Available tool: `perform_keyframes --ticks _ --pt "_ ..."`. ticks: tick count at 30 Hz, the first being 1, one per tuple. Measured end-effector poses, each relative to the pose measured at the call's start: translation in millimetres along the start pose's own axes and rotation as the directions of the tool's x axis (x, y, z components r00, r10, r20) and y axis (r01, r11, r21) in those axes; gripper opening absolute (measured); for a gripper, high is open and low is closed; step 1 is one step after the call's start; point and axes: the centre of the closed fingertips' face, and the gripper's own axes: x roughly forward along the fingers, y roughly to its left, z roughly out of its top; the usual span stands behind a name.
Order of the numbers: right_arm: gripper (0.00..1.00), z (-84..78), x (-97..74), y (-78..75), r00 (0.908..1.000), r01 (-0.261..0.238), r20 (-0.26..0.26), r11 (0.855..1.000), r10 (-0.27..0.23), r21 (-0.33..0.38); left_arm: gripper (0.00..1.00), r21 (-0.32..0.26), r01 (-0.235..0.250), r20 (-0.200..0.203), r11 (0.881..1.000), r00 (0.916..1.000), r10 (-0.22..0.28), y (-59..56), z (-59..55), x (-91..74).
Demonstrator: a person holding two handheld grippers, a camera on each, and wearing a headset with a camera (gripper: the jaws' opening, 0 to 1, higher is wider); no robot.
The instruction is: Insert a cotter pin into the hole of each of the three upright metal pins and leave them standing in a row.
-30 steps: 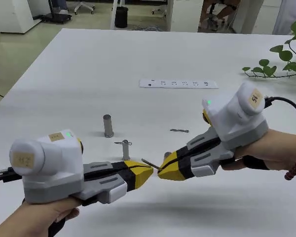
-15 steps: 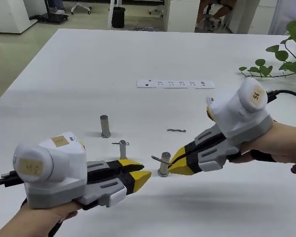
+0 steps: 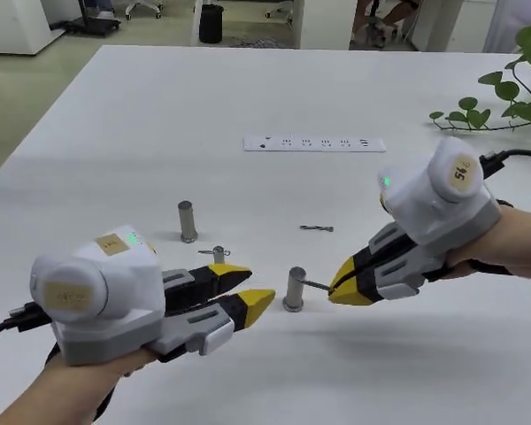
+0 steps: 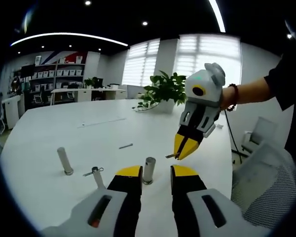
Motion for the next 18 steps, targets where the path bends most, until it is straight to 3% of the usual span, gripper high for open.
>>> perform_keyframes --ticks 9,18 --pt "0.0 -17.7 0.8 -15.7 0.9965 0.025 -0.078 0.999 -0.028 -0.039 0.26 0.04 -0.051 -0.042 0.998 0.9977 0.052 4.5 -12.3 17.3" --pt "0.0 -25.7 5.5 -25.4 0.993 0.026 -0.114 0.999 -0.032 -0.047 0.28 0.07 -0.076 -0.092 0.995 0.9924 0.083 9.0 -26.1 36.7"
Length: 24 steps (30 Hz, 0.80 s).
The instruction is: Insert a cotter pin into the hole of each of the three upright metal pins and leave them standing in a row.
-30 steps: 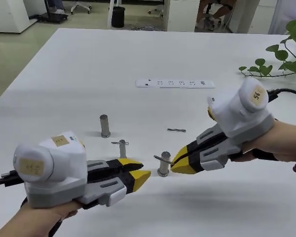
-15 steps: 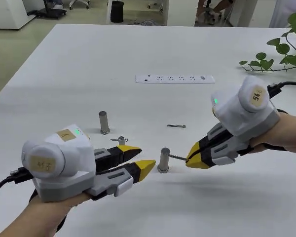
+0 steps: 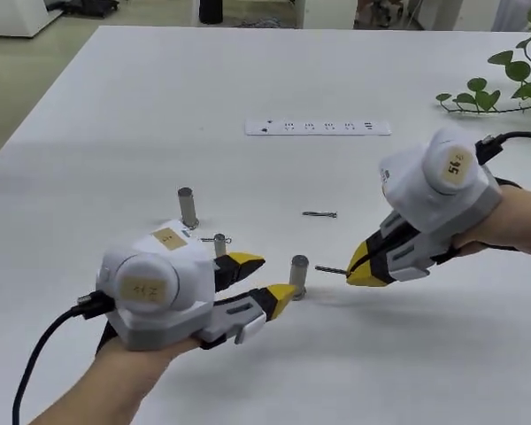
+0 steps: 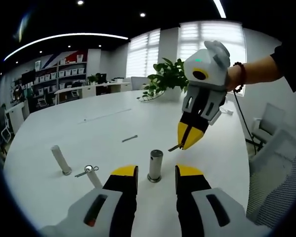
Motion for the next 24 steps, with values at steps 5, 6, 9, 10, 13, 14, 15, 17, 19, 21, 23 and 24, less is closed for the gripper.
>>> perform_keyframes --ticks 5,6,9,10,13,14,15,17,19,21,23,24 --pt "0.0 -3.4 3.9 -5.9 0.9999 -0.002 -0.012 1.0 0.002 -0.003 0.28 0.025 -0.013 -0.032 1.0 0.9994 0.014 2.6 -6.9 9.7" --pt "0.0 -3.2 4.7 -5.7 0.9999 -0.006 -0.011 1.0 0.006 0.001 0.28 0.028 -0.015 -0.037 0.999 0.9992 0.017 3.1 -8.0 12.1" --pt "0.0 -3.2 6.5 -6.7 0.9999 -0.011 -0.014 1.0 0.011 -0.001 0.27 0.022 -0.024 -0.047 0.999 0.9986 0.025 4.8 -10.9 20.2" --pt "0.0 -3.3 7.1 -7.5 0.9998 -0.01 -0.017 1.0 0.01 -0.005 0.27 0.025 -0.025 -0.054 0.999 0.9982 0.027 4.9 -12.0 22.1" --pt "0.0 -3.0 7.8 -9.4 0.9998 -0.01 -0.02 1.0 0.009 -0.009 0.27 0.025 -0.024 -0.067 0.999 0.9974 0.025 4.6 -14.9 28.7" --pt "0.0 -2.7 7.9 -9.7 0.9998 -0.01 -0.019 1.0 0.01 -0.009 0.26 0.028 -0.024 -0.07 0.999 0.9972 0.025 4.4 -15.3 30.3" --pt "0.0 -2.3 7.9 -10.0 0.9998 -0.011 -0.019 1.0 0.011 -0.011 0.26 0.032 -0.025 -0.074 0.999 0.9969 0.027 4.4 -16.0 32.2" --pt "0.0 -1.7 8.1 -10.5 0.9998 -0.012 -0.019 1.0 0.011 -0.017 0.24 0.033 -0.024 -0.082 0.999 0.9963 0.026 4.2 -17.6 34.8" --pt "0.0 -1.0 8.4 -10.6 0.9998 -0.011 -0.017 1.0 0.011 -0.022 0.21 0.031 -0.025 -0.092 0.999 0.9954 0.028 4.5 -19.9 37.0" --pt "0.0 -0.5 8.6 -10.3 0.9998 -0.013 -0.015 1.0 0.013 -0.023 0.21 0.033 -0.031 -0.102 0.999 0.9942 0.034 5.3 -23.3 39.4" --pt "0.0 0.2 8.9 -10.5 0.9998 -0.013 -0.014 1.0 0.012 -0.028 0.21 0.028 -0.027 -0.111 0.999 0.9934 0.03 4.1 -25.7 41.3" --pt "0.0 0.2 9.0 -10.5 0.9998 -0.013 -0.015 0.999 0.013 -0.029 0.21 0.027 -0.024 -0.111 0.999 0.9935 0.027 3.1 -25.8 41.9"
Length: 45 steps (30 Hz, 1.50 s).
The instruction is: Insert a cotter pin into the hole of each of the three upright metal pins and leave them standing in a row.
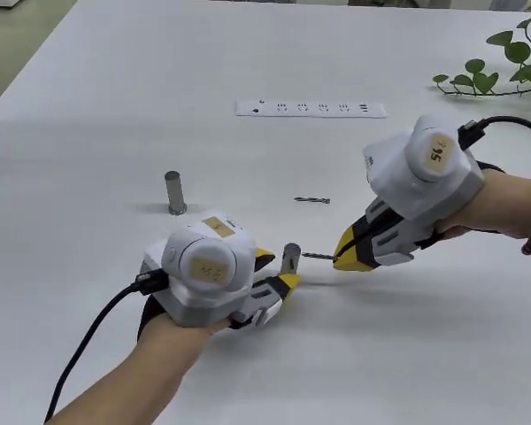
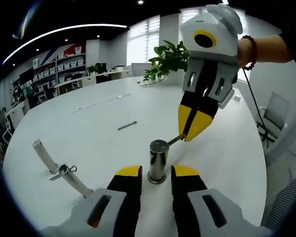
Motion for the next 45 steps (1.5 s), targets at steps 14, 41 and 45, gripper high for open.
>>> perform_keyframes --ticks 14,41,45 --pt "0.0 3.1 1.2 -2.4 1.0 0.003 0.0 0.999 -0.003 -0.036 0.15 0.009 -0.009 -0.011 1.0 0.9999 0.01 -1.9 -1.1 7.8" --pt "0.0 24.5 10.0 -5.0 1.0 -0.002 0.009 0.997 0.003 -0.082 0.1 0.03 -0.014 -0.032 0.999 0.9994 0.015 -0.8 -4.7 8.7" --pt "0.0 28.2 11.9 -4.6 0.9999 -0.001 0.015 0.997 0.002 -0.083 0.1 0.028 -0.014 -0.031 1.0 0.9994 0.015 -0.3 -4.7 9.2"
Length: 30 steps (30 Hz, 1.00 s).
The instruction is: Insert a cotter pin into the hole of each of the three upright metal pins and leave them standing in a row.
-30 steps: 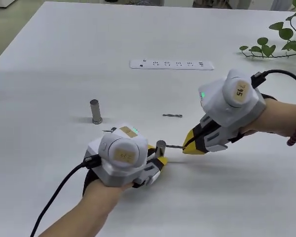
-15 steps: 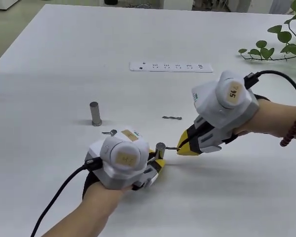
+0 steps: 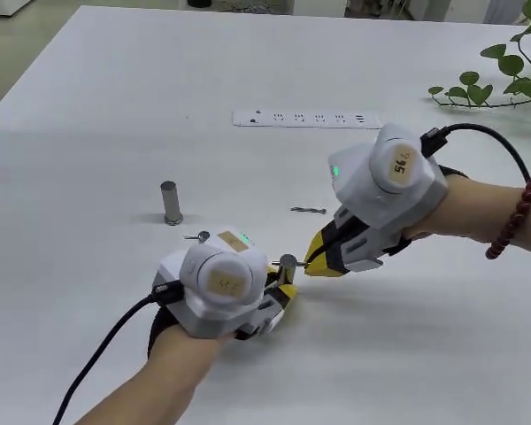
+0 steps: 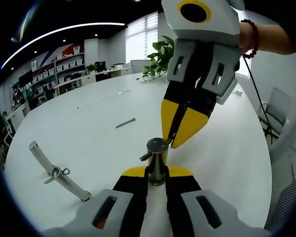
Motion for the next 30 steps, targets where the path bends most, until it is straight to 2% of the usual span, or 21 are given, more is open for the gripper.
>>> perform_keyframes --ticks 7,10,14,22,30 --pt "0.0 4.3 1.7 -1.4 0.9998 0.005 0.018 1.0 -0.005 0.009 0.1 -0.004 0.0 0.002 1.0 1.0 0.0 0.1 -0.1 0.1" --pt "0.05 4.2 0.0 -0.9 0.9997 0.009 0.022 1.0 -0.009 0.002 0.1 -0.003 0.0 0.001 1.0 1.0 0.0 0.0 0.0 0.3" --pt "0.07 0.7 -6.6 -3.8 0.9995 0.022 0.021 1.0 -0.022 0.015 0.1 -0.007 -0.004 0.001 1.0 1.0 0.004 0.2 -0.2 0.4" --pt "0.0 -4.5 -11.2 0.6 0.9994 0.032 0.011 0.999 -0.032 0.04 0.1 -0.024 -0.013 0.001 1.0 0.9999 0.013 0.2 -0.9 0.3" --pt "0.0 -3.6 -8.0 0.6 0.9992 0.038 0.008 0.998 -0.039 0.05 0.11 -0.048 -0.018 0.001 0.999 0.9998 0.018 0.4 -1.7 -0.2"
